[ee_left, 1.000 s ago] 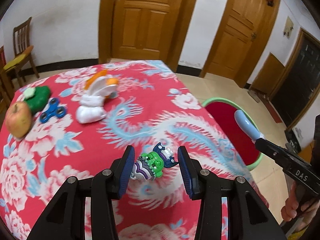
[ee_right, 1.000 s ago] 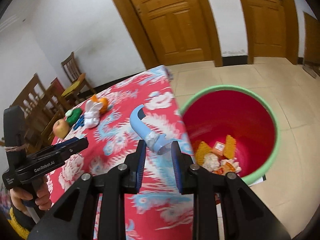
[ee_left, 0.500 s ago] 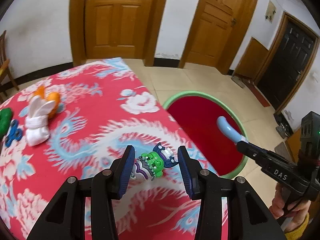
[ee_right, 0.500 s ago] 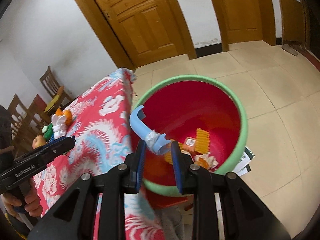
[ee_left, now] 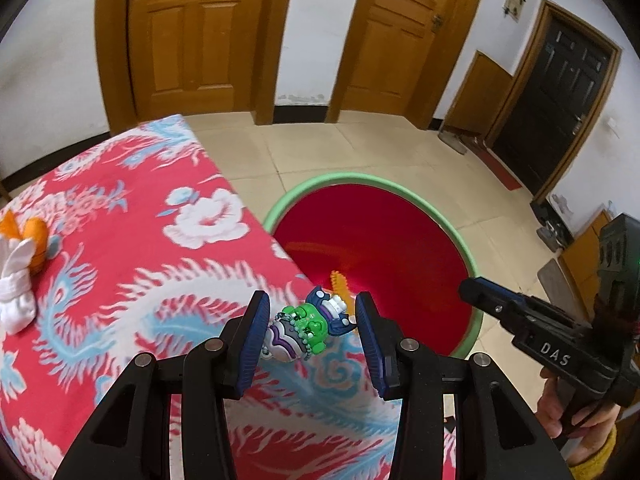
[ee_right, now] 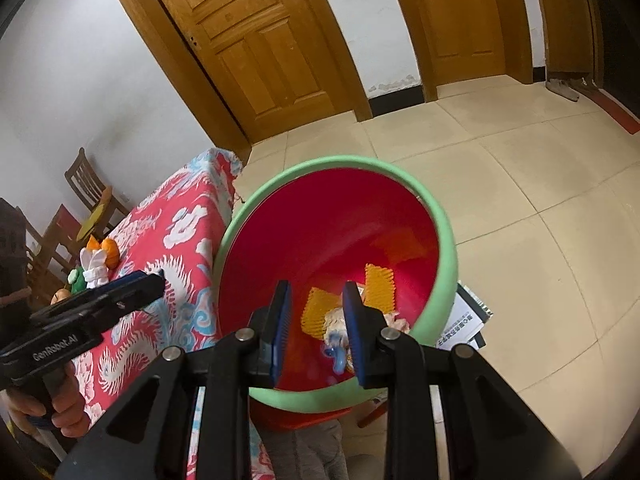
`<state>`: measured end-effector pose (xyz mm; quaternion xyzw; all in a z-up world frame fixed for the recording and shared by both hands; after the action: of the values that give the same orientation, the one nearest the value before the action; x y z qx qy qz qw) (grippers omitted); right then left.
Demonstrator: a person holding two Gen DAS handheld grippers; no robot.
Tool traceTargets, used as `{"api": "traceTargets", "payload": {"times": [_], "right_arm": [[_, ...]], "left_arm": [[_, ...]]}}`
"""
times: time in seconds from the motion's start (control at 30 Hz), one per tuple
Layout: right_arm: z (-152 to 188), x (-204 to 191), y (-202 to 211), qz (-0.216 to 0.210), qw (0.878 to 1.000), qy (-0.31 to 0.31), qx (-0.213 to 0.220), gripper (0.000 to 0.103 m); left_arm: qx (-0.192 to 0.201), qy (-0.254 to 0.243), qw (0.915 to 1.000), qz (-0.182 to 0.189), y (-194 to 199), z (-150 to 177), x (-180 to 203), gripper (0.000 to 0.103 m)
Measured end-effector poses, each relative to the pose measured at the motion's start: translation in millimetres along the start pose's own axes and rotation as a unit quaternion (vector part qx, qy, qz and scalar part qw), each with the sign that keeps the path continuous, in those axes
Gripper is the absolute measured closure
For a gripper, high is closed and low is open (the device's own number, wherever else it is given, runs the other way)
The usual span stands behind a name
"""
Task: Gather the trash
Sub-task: 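Carry the green toy figure and blue tube over the red bucket, then open the left tool to drop the figure while the right tool releases the tube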
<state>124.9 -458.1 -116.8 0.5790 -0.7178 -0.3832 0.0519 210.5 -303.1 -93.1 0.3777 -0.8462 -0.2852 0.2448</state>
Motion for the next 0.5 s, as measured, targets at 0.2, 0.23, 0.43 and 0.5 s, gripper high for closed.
{"api": "traceTargets", "payload": {"times": [0.2, 0.23, 0.43, 0.5], "right_arm": [[-6, 14, 14, 0.012, 1.0, -0.01, 0.017, 0.074], [-6, 16, 15, 0.013, 1.0, -0.013, 0.018, 0.074], [-4, 33, 22, 0.026, 0.999, -0.03, 0.021, 0.074], [-3, 37, 23, 0.029, 0.999, -0.034, 0.021, 0.074]], "left_arm": [[-0.009, -0.016, 0.9995, 0.025, -14, 3, 21, 0.057], [-0.009, -0.021, 0.9993, 0.031, -17, 2, 24, 0.057], [-0.015, -0.041, 0.9973, 0.06, -29, 5, 46, 0.057], [-0.021, -0.041, 0.9967, 0.067, -32, 6, 51, 0.057]]}}
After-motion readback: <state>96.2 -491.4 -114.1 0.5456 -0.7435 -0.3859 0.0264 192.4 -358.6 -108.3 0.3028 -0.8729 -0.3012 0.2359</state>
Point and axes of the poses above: each gripper's, at about its wrist camera, not at the fingertips, and y roughly against the way its jaws point, x to its right, z to its underside, the point moved 7 cm from there along -y, roughly the way its jaws point, and after that the axes turned 9 degrees about x, right-handed, at the moved point
